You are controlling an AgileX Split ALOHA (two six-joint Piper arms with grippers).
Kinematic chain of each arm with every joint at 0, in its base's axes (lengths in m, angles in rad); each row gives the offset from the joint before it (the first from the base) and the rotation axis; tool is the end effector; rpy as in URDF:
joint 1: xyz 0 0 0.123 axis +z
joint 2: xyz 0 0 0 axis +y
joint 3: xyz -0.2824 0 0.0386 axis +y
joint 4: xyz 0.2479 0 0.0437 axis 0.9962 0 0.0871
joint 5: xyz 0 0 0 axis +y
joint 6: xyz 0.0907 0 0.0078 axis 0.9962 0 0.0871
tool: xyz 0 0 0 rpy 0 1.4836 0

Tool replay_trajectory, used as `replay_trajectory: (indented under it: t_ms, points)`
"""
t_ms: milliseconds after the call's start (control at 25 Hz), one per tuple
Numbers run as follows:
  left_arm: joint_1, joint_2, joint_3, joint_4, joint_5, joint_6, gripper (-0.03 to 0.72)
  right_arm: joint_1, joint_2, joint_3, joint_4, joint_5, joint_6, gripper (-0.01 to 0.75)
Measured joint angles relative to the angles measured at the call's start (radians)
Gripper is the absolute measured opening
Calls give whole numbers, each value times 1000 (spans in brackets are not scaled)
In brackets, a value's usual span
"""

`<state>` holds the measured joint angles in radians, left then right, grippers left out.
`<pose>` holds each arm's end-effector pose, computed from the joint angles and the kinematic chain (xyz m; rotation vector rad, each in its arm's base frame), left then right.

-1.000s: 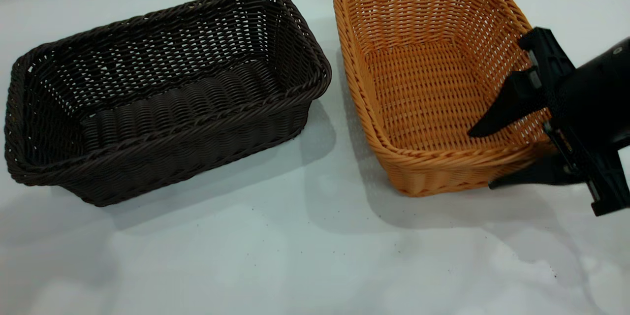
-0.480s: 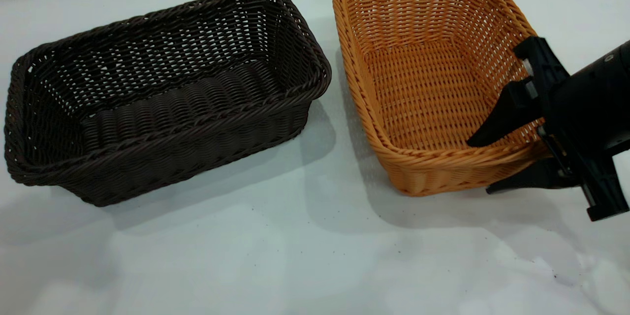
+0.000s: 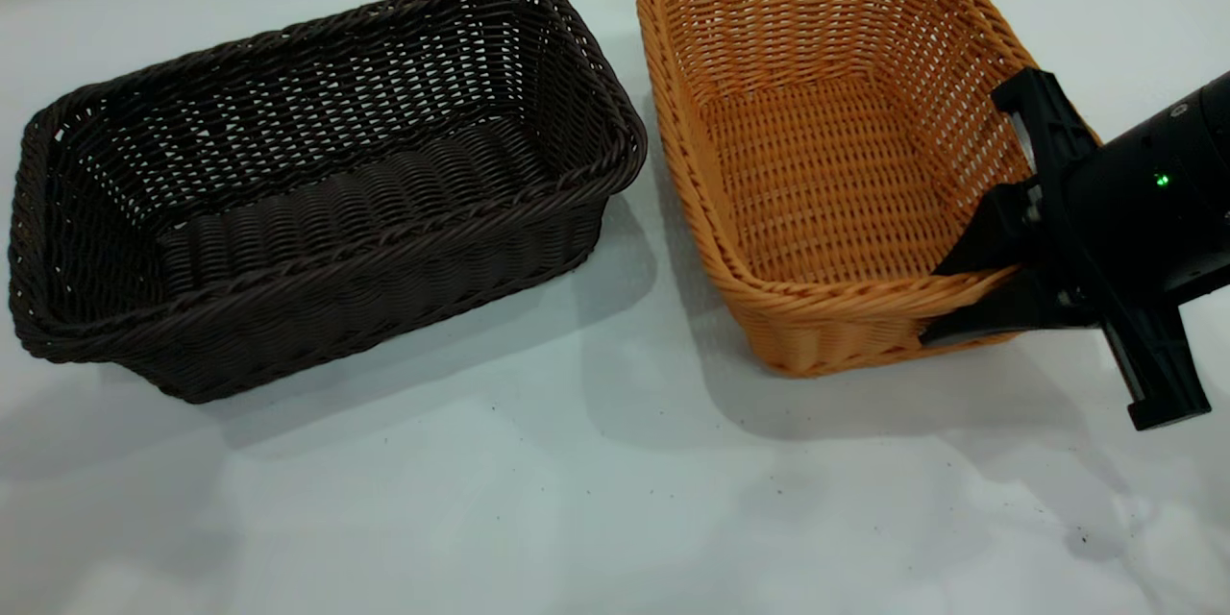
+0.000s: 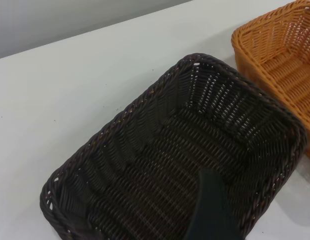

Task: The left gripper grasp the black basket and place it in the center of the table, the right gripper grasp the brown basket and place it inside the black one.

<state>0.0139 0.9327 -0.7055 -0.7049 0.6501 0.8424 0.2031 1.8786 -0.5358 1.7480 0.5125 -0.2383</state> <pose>0.1805 -0.0333 0.3078 0.4689 2.1397 -0.3034 0.2389 0.0942 0.0759 -1.6529 -2.3547 -0.9380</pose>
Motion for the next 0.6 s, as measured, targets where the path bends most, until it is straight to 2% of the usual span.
replay_trajectory:
  t_ms: [280,480,600]
  points:
    - [0,1,0,-1,9,-1,426,-18,-22,1,-6,2,-39,114]
    - [0,27,3,-16,32,-2,426,-94,-90,1,-28,-12,-79,114]
    - [-9,48,15,-30,30,-2,426,-160,-147,1,-126,-10,-62,114]
